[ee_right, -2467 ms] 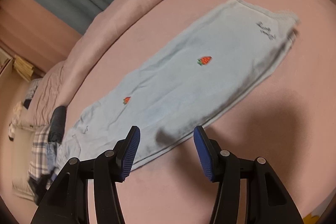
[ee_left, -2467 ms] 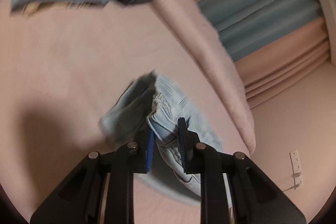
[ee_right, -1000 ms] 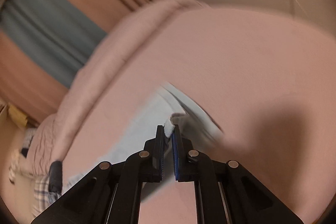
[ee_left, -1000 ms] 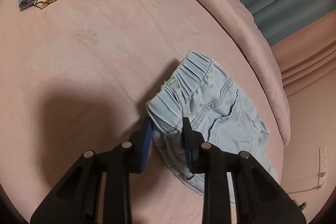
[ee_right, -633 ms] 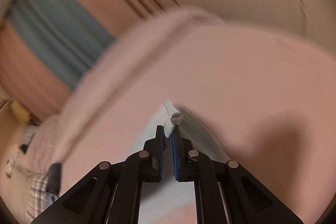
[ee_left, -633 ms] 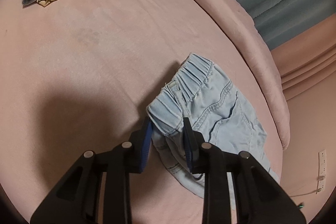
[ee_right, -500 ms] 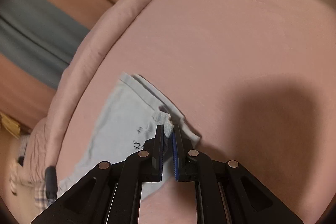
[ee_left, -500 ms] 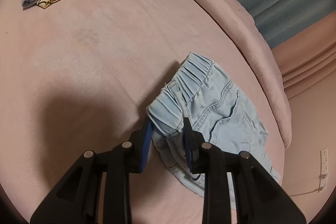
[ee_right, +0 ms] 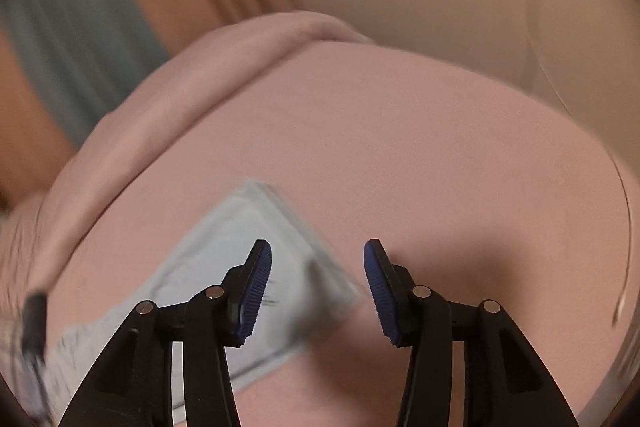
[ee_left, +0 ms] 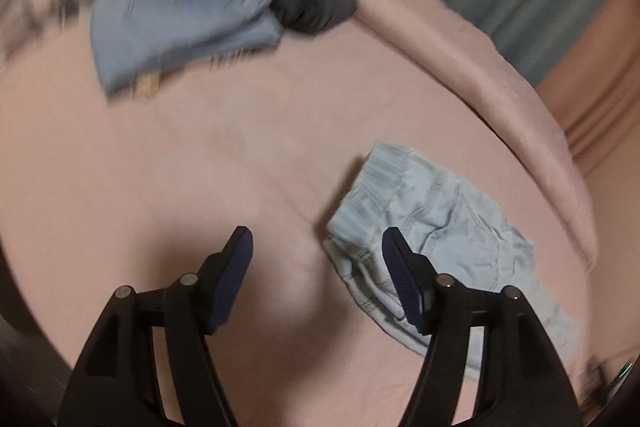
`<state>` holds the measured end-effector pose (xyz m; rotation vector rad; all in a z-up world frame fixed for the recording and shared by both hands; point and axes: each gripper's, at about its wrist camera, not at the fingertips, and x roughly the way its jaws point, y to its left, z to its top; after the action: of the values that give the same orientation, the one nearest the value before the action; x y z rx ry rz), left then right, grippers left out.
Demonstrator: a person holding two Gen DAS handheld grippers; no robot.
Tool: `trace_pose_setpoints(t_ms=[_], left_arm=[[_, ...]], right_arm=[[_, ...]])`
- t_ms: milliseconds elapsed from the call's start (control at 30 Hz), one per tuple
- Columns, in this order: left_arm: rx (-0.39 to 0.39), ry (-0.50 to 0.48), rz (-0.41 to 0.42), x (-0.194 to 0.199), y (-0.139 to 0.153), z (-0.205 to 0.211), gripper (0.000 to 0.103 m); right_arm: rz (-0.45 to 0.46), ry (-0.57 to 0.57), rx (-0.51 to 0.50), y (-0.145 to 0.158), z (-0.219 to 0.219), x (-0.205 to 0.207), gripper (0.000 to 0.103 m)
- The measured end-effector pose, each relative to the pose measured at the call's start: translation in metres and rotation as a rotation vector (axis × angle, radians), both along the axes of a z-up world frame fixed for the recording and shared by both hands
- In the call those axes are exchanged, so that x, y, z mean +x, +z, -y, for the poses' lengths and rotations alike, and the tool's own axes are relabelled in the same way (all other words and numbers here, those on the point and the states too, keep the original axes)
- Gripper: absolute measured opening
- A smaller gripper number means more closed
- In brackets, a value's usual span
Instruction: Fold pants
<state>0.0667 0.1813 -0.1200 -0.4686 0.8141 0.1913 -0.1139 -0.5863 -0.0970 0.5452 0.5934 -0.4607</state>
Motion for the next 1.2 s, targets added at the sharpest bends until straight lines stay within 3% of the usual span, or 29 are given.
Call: trace_pose_setpoints(t_ms=[67,133,267,367,433,500,533,600,633,733,800,867,933,1100,1200], left_arm=[[0.034,-0.084,0.022,0.004,0.009,0.023,0.067],[0.028,-0.229,0.023,0.018,0.011,0.062,0.067],[0.064,-0.462,-0.011,0.043,-0.005,0.143,0.066],[0.120,-0.607,-0.071,0.055,-0.030,0.196,0.066],[0.159,-0.646,-0.166,0.056,-0.057,0.212,0.068],[0.276,-0.693,-0.113,0.041,-0.062,0.223,0.072],[0.299,-0.719,-0.123,0.037,-0.061,0.226,0.072],[0.259,-0.734,-0.120,0.033,-0.052,0.218,0.072],[0.226,-0.728,-0.107,0.033,-0.047,0.210,0.072],[0.163,-0.659,-0.068,0.044,-0.032,0.186,0.072],[0.139,-0.592,-0.053,0.061,-0.026,0.168,0.072],[0.118,-0.535,-0.021,0.077,-0.022,0.152,0.072],[0.111,-0.504,-0.014,0.086,-0.019,0.146,0.072],[0.105,-0.504,-0.035,0.100,-0.023,0.132,0.072],[0.127,-0.528,-0.029,0.102,-0.024,0.128,0.072]], right_arm=[[-0.019,0.124,-0.027,0.005,-0.016,0.024,0.049],[-0.071,0.230,-0.060,0.003,-0.039,0.057,0.049],[-0.128,0.347,-0.137,-0.008,-0.076,0.118,0.049],[-0.303,0.333,-0.192,-0.040,-0.082,0.154,0.049],[-0.299,0.322,-0.199,-0.049,-0.077,0.149,0.049],[-0.278,0.315,-0.145,-0.049,-0.067,0.143,0.049],[-0.285,0.310,-0.134,-0.047,-0.069,0.147,0.049],[-0.322,0.280,-0.131,-0.035,-0.080,0.148,0.049],[-0.289,0.312,-0.123,-0.025,-0.090,0.147,0.049],[-0.145,0.542,-0.003,0.000,-0.143,0.157,0.049],[-0.114,0.734,0.123,0.001,-0.192,0.178,0.049],[-0.116,0.845,0.239,-0.004,-0.232,0.202,0.049],[-0.151,0.927,0.351,-0.013,-0.277,0.233,0.049],[-0.311,0.989,0.318,-0.034,-0.351,0.296,0.049],[-0.388,1.054,0.385,-0.041,-0.366,0.301,0.049]])
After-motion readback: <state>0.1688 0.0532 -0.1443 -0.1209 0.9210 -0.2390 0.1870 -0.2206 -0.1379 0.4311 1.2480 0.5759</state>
